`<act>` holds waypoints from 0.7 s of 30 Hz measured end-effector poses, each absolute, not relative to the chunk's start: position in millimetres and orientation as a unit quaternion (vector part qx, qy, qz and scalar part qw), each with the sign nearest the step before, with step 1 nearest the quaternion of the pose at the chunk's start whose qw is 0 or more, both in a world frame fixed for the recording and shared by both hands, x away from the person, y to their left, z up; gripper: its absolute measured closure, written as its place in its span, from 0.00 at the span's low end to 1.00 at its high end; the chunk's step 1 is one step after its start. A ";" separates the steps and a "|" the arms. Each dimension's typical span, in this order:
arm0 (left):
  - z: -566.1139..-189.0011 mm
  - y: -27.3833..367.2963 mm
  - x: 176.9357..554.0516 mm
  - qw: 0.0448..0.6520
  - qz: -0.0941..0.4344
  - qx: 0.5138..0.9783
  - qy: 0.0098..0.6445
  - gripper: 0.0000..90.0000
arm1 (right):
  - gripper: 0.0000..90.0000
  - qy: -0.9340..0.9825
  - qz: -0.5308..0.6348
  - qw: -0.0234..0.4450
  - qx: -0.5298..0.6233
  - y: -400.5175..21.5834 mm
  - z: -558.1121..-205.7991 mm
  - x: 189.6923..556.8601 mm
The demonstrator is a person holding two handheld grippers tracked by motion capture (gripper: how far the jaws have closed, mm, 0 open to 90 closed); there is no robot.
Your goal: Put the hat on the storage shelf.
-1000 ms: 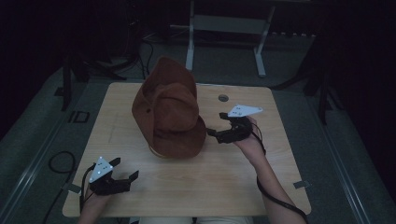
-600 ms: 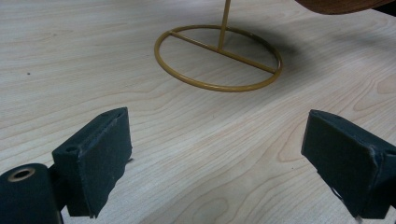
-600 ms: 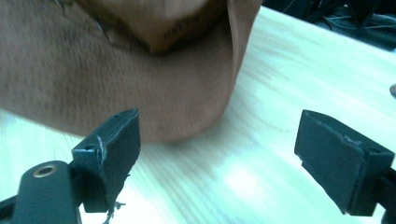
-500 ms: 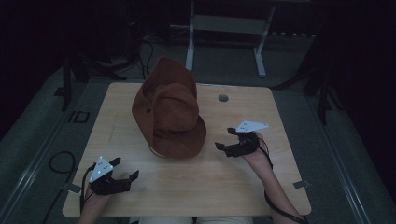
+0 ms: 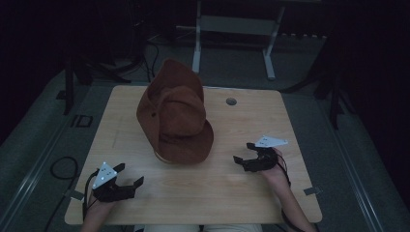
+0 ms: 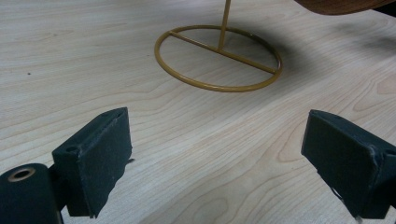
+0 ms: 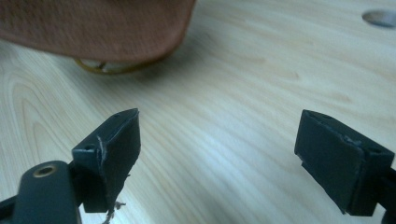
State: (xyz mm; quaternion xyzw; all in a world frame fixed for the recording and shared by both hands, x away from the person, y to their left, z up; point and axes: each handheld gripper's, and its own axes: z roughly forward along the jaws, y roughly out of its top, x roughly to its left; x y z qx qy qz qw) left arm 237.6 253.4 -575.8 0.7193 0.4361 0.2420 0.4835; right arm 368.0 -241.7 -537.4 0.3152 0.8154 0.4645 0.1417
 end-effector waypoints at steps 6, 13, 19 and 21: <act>-576.0 253.8 237.7 0.483 0.243 0.719 0.436 0.10 | 0.16 0.810 0.465 0.150 0.324 -258.5 -544.8 362.0; -576.2 253.6 237.7 0.483 0.243 0.719 0.436 0.10 | 0.16 0.809 0.454 0.154 0.340 -274.9 -554.9 355.9; -576.9 253.0 237.8 0.480 0.244 0.721 0.435 0.10 | 0.16 0.806 0.454 0.153 0.349 -281.1 -559.4 356.9; -576.9 253.1 237.8 0.480 0.244 0.721 0.435 0.10 | 0.16 0.807 0.450 0.156 0.349 -281.1 -560.4 357.6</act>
